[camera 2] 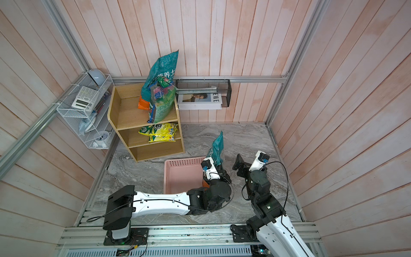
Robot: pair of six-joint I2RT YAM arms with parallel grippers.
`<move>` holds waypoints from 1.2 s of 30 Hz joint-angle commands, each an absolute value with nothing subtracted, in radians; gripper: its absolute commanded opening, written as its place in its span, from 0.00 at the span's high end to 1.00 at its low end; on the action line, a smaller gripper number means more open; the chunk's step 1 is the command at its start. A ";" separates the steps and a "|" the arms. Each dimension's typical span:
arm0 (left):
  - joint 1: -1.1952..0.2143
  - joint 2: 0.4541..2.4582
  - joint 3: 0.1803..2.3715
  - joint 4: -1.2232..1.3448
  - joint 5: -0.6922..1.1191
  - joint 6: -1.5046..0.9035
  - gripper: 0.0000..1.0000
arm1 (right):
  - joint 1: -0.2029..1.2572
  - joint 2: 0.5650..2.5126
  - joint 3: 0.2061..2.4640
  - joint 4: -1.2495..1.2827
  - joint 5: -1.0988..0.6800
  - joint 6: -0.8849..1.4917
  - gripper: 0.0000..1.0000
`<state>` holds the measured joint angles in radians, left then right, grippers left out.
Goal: Take down the fertilizer bag from the shelf
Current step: Place the fertilizer bag in the storage box, then pick up the fertilizer bag from the shelf.
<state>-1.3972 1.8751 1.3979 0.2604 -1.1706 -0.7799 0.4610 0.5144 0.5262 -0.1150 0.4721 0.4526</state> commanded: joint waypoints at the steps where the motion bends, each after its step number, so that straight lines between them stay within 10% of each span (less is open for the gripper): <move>1: -1.397 1.872 1.379 0.352 -1.143 -0.862 1.00 | 0.457 0.509 0.522 -0.131 0.459 0.463 0.02; 5: -1.398 1.873 1.352 0.368 -1.129 -0.872 0.94 | 0.456 0.502 0.519 -0.131 0.459 0.464 0.02; 8: -1.400 1.873 1.341 0.415 -1.073 -0.832 0.24 | 0.457 0.503 0.520 -0.131 0.459 0.463 0.02; 10: -1.402 1.870 1.351 0.419 -1.051 -0.802 0.00 | 0.456 0.507 0.520 -0.132 0.459 0.463 0.02; 24: -1.439 1.517 1.408 0.354 -1.210 0.053 0.00 | 0.457 0.510 0.512 -0.116 0.447 0.460 0.02; 30: -1.130 1.303 1.524 -0.167 -1.016 -0.140 0.00 | 0.457 0.520 0.512 -0.108 0.431 0.458 0.02; 36: -0.964 1.165 1.520 0.001 -0.986 0.114 0.02 | 0.457 0.518 0.510 -0.098 0.420 0.454 0.02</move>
<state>-1.0271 1.1728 1.4971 0.0319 -1.0576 -0.0082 0.4564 0.5205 0.5205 -0.1192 0.4389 0.4526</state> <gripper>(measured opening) 0.987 0.980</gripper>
